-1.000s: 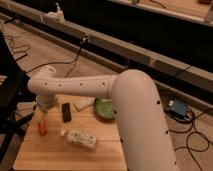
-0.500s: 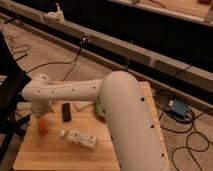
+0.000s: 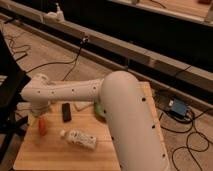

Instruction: Place the pepper on the white sponge

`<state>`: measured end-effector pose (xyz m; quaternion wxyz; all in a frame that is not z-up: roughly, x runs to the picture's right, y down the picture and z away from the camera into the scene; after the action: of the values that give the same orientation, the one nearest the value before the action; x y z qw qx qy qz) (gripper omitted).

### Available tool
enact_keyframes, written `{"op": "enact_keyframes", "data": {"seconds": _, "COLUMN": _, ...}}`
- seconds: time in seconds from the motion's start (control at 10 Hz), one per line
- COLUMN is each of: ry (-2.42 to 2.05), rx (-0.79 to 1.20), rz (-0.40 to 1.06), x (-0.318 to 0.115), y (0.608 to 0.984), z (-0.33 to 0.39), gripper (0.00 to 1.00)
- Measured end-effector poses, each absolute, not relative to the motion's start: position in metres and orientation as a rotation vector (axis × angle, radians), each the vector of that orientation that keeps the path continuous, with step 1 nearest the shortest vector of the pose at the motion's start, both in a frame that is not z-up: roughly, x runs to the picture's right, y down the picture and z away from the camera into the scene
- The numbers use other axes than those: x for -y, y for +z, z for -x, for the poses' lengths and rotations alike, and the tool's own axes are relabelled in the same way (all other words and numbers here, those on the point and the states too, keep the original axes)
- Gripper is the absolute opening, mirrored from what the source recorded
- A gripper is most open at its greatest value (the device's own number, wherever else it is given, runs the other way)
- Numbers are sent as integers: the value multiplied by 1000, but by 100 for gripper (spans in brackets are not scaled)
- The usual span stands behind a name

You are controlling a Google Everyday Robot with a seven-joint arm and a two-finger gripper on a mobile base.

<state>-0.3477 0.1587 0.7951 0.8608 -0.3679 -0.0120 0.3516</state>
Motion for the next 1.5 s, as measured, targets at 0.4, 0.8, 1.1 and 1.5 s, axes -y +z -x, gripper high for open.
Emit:
{"op": "enact_keyframes", "data": {"seconds": 0.4, "ry": 715, "rx": 1, "rz": 846, "x": -195, "y": 814, "z": 373, "gripper": 70}}
{"op": "enact_keyframes", "data": {"seconds": 0.8, "ry": 718, "rx": -21, "rz": 884, "x": -218, "y": 832, "z": 384, "gripper": 59}}
{"op": "enact_keyframes", "data": {"seconds": 1.1, "ry": 747, "rx": -26, "rz": 900, "x": -219, "y": 842, "z": 378, "gripper": 29}}
{"op": "enact_keyframes", "data": {"seconds": 1.5, "ry": 794, "rx": 3, "rz": 891, "x": -205, "y": 843, "z": 362, "gripper": 0}}
